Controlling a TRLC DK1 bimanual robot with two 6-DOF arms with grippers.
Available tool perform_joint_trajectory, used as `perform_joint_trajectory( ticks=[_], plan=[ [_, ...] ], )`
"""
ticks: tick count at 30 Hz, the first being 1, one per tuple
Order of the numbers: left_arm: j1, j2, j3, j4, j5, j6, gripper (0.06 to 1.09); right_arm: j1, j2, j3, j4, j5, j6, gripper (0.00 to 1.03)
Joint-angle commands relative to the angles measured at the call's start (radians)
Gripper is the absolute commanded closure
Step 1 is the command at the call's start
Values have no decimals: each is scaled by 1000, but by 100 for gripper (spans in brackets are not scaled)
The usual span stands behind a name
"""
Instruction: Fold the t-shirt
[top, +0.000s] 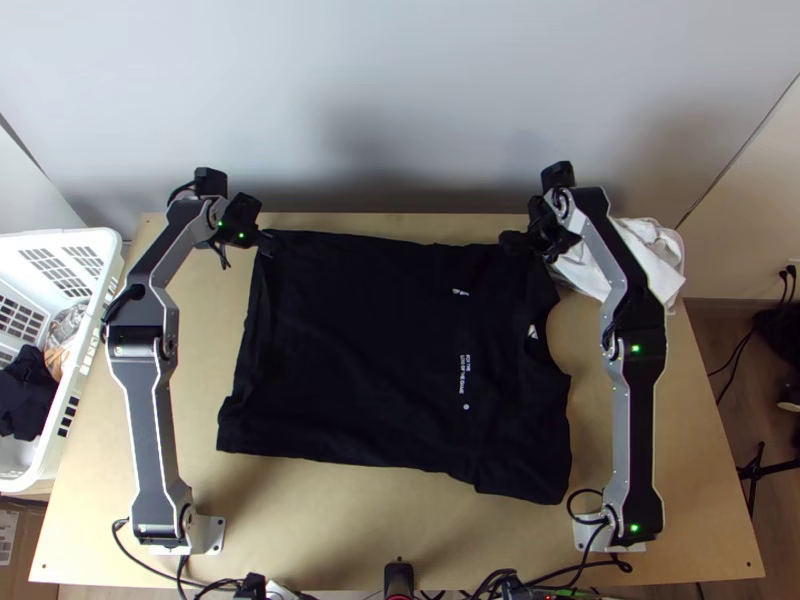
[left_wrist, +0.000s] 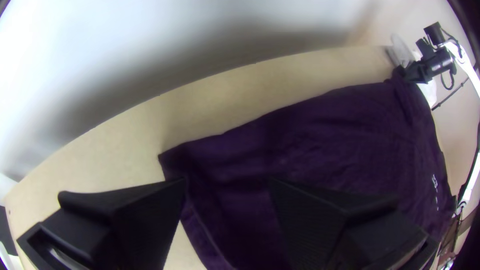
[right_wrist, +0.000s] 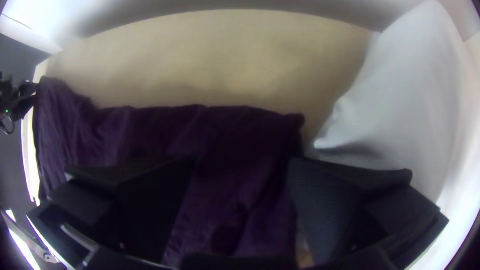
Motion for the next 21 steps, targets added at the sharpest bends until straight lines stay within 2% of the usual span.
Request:
perform_joint_trajectory(
  ticks=[1,3,4,5,6,7,8,10,13,21],
  plan=[
    [-13,20,3,-8,4,5,34,8,12,-18,-40,-52,-7,25],
    [-17,34,6,-25,4,6,34,13,12,-17,-43,-52,-9,25],
    [-20,40,8,-34,4,9,40,14,12,-17,-43,-52,-9,25],
    [-22,43,8,-37,4,11,55,16,10,-18,-44,-52,-10,26],
    [-20,43,8,-37,4,8,79,19,7,-18,-46,-52,-15,43],
    [-20,43,9,-28,4,-5,100,20,1,-18,-44,-53,-26,72],
    [-17,43,12,-23,3,-14,103,20,-7,-20,-29,-55,-26,90],
    [-17,41,15,-22,3,-6,105,19,-10,-12,-28,-61,-15,91],
    [-19,24,8,-23,6,9,105,20,-22,-12,-38,-61,3,99],
    [-20,-84,-23,-23,18,5,105,27,-117,-49,-40,-58,17,100]
  ],
)
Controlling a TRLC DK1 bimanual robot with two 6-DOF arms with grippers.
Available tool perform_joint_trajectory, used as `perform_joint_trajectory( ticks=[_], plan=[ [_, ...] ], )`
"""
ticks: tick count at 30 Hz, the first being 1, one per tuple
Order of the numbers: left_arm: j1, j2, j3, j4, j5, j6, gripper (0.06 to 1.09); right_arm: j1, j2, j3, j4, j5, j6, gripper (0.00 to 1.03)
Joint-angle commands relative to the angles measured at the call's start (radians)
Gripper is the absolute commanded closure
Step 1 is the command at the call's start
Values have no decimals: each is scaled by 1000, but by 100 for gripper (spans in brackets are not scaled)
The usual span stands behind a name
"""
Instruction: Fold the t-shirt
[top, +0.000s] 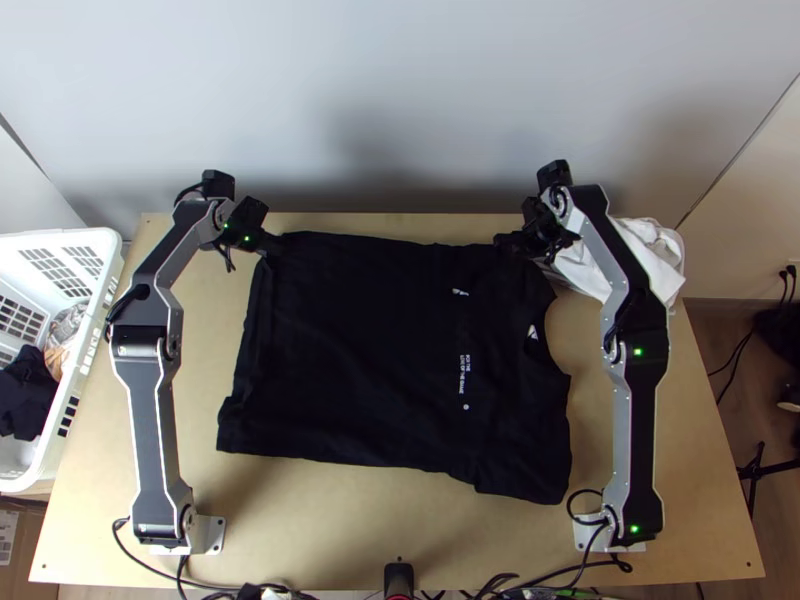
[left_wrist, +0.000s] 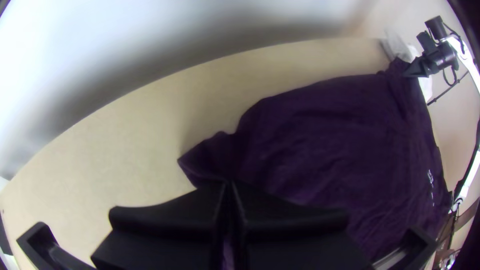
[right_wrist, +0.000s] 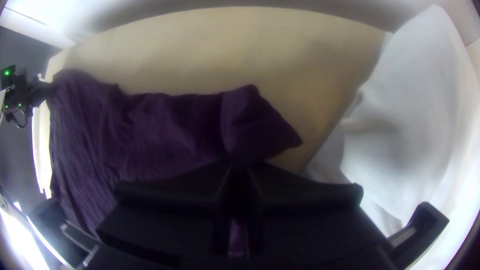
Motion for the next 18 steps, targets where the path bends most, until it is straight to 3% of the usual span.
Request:
perform_joint_trajectory(
  ticks=[1,10,18],
  plan=[
    [-2,-99,-29,16,12,0,105,4,-76,-28,-1,1,6,100],
    [-15,-273,-143,23,36,-7,105,-6,-158,-78,-88,1,-44,100],
    [-27,-403,-327,76,53,19,105,0,-294,-262,-71,1,-83,100]
  ],
)
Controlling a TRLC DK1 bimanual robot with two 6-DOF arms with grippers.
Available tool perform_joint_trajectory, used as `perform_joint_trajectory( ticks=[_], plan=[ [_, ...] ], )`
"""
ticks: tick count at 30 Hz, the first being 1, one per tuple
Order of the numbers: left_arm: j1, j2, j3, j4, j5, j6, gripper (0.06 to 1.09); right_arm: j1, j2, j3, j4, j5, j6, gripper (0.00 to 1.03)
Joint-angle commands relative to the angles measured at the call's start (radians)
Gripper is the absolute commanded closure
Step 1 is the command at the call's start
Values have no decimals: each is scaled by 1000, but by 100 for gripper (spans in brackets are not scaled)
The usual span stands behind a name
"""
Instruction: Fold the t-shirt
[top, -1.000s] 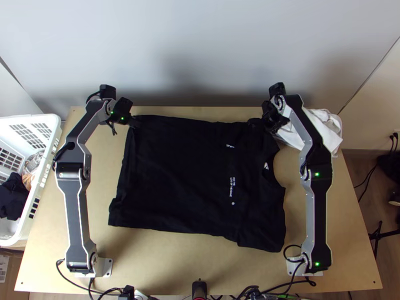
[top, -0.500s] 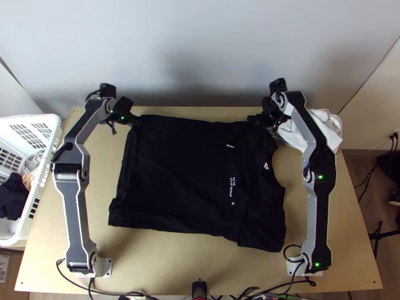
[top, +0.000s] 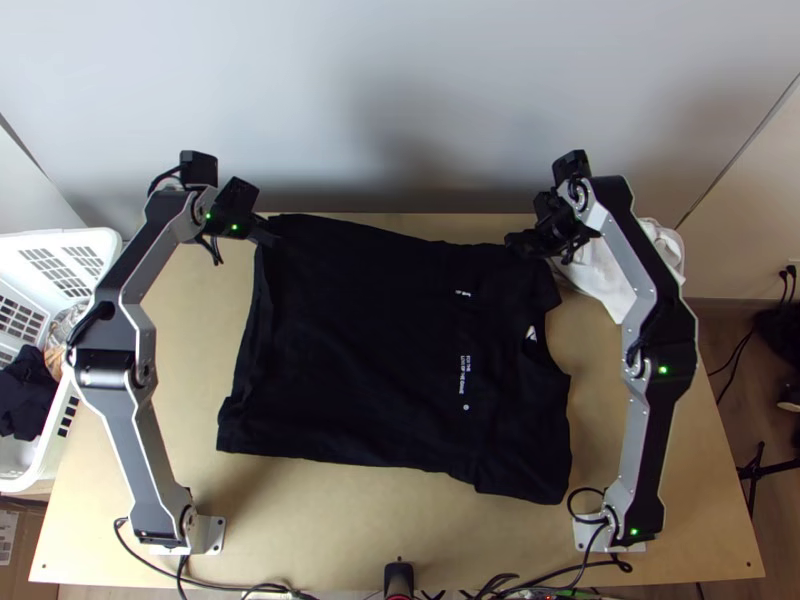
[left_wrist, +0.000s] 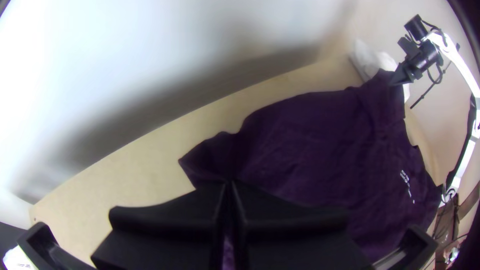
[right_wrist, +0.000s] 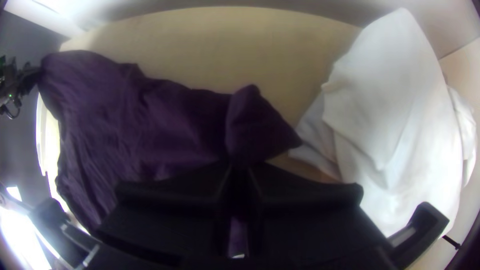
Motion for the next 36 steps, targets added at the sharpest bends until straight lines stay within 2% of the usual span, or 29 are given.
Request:
perform_joint_trajectory(
  ticks=[1,10,20,25,30,36],
  plan=[
    [-6,-118,-155,35,28,27,105,7,-125,-156,17,1,-36,100],
    [-6,-212,-347,30,44,67,105,9,-269,-354,36,1,-70,100],
    [37,-262,-457,-5,40,93,105,-4,-436,-540,63,1,-90,100],
    [37,-292,-476,10,48,87,105,-4,-516,-617,132,1,-96,100],
    [45,-362,-511,79,140,47,105,4,-580,-680,212,1,-96,100],
    [15,-485,-554,151,150,16,105,30,-680,-773,310,1,-111,100]
  ],
)
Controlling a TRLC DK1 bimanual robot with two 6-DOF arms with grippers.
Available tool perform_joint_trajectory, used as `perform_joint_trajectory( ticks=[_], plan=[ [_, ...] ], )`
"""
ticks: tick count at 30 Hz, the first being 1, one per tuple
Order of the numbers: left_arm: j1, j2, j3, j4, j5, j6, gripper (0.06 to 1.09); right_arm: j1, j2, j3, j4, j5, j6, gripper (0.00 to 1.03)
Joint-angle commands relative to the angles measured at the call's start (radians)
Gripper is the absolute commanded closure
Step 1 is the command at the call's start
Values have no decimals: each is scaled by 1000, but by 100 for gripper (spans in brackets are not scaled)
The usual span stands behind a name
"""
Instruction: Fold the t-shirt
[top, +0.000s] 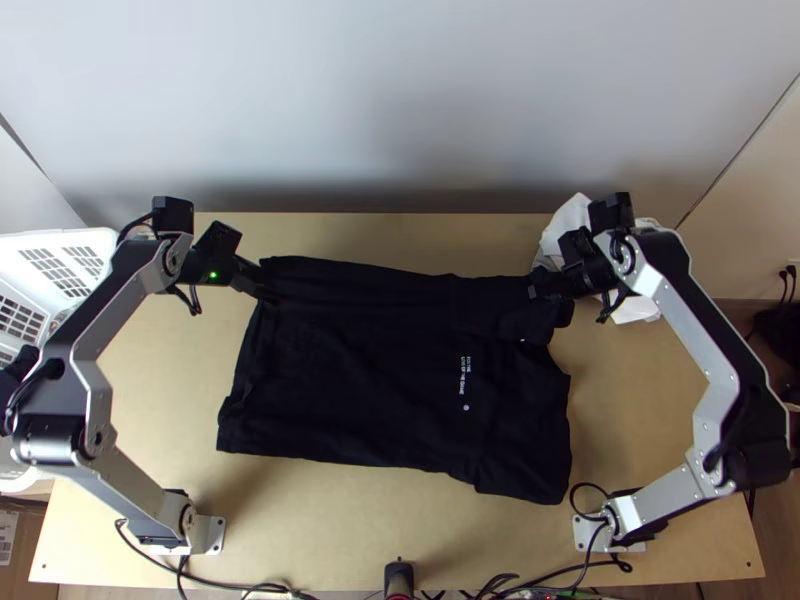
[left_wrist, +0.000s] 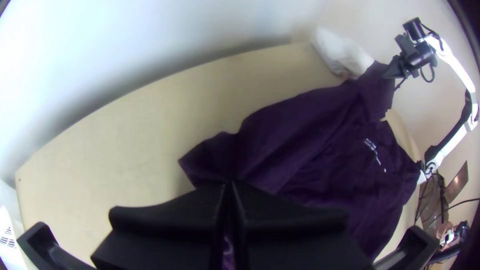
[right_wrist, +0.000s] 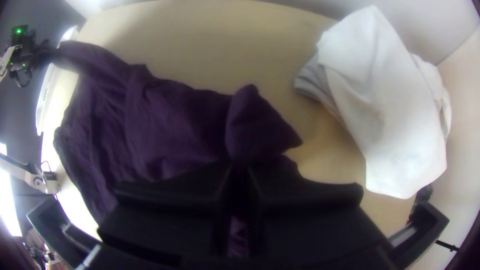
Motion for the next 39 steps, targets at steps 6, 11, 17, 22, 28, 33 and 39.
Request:
perform_joint_trajectory(
  ticks=[6,11,17,22,28,33,39],
  plan=[
    [-5,-164,-64,85,64,-39,105,41,-182,-178,152,0,-28,100],
    [28,-178,-95,92,136,-55,105,52,-250,-247,192,0,-59,100],
    [62,-169,-152,90,169,-62,105,47,-293,-304,197,0,-97,100],
    [111,-201,-206,81,264,-55,105,30,-322,-333,197,0,-108,100],
    [188,-201,-241,30,417,-19,105,-8,-324,-345,197,0,-110,100],
    [191,-299,-307,-34,431,47,105,-31,-320,-348,197,0,-111,100],
    [136,-473,-403,-71,417,71,105,-39,-317,-368,197,0,-116,100]
  ],
)
